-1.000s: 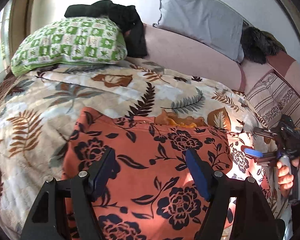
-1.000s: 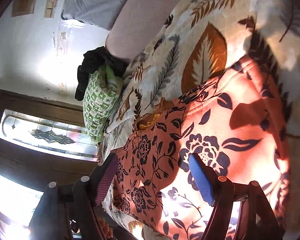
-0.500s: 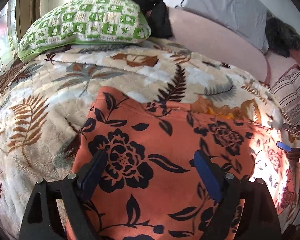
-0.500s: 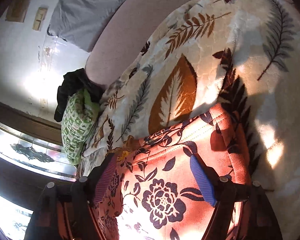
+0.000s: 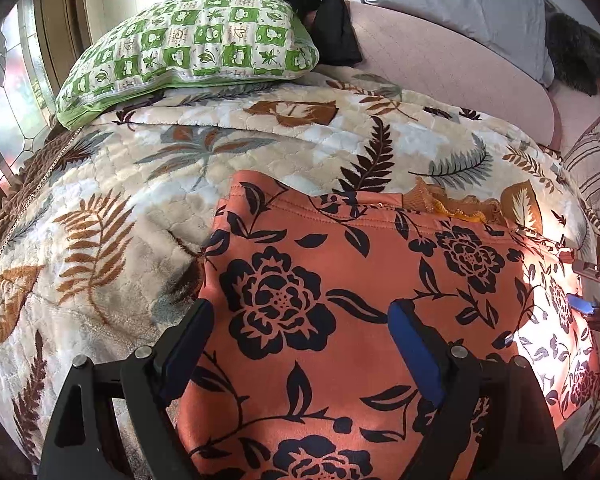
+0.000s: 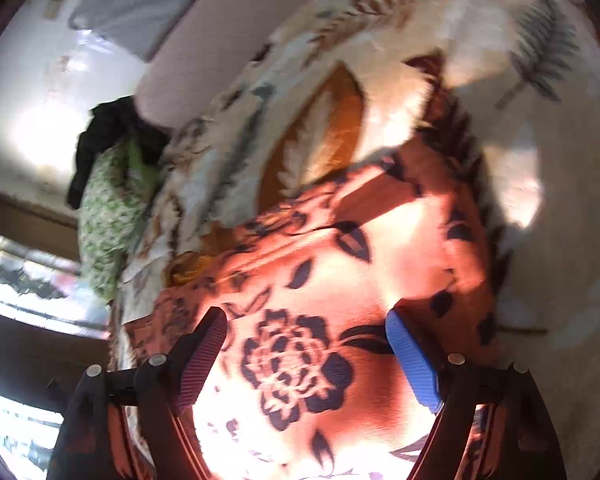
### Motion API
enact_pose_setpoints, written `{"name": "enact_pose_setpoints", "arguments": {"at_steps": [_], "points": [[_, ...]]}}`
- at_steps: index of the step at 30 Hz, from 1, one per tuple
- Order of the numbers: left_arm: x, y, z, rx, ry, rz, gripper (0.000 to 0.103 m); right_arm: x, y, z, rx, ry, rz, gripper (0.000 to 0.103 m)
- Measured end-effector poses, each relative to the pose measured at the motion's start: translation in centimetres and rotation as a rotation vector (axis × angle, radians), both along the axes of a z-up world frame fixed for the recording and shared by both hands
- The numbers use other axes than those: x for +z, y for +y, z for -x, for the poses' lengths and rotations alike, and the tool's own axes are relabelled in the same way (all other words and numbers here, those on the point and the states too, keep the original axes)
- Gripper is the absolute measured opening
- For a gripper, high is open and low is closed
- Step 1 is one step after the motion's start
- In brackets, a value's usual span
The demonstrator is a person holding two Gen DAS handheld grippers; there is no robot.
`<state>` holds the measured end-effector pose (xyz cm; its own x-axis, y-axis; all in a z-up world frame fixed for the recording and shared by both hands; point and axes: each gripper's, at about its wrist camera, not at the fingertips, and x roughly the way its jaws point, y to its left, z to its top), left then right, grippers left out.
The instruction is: Fold small clothes
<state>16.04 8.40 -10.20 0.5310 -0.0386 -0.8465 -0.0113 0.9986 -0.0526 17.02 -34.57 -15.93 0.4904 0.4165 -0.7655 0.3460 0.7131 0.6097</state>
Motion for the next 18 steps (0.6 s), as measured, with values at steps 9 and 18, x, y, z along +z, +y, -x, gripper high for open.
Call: {"name": "enact_pose_setpoints", "arguments": {"at_steps": [9, 18], "points": [[-0.1, 0.8, -0.2, 0.029, 0.007, -0.009, 0.089, 2.2, 1.7, -1.5, 0.032, -0.06, 0.046, 0.083], [0.9, 0.6, 1.7, 0.036, -0.022, 0.033, 0.089, 6.9, 0.9, 5.2, -0.068, -0.198, -0.052, 0.082]]}}
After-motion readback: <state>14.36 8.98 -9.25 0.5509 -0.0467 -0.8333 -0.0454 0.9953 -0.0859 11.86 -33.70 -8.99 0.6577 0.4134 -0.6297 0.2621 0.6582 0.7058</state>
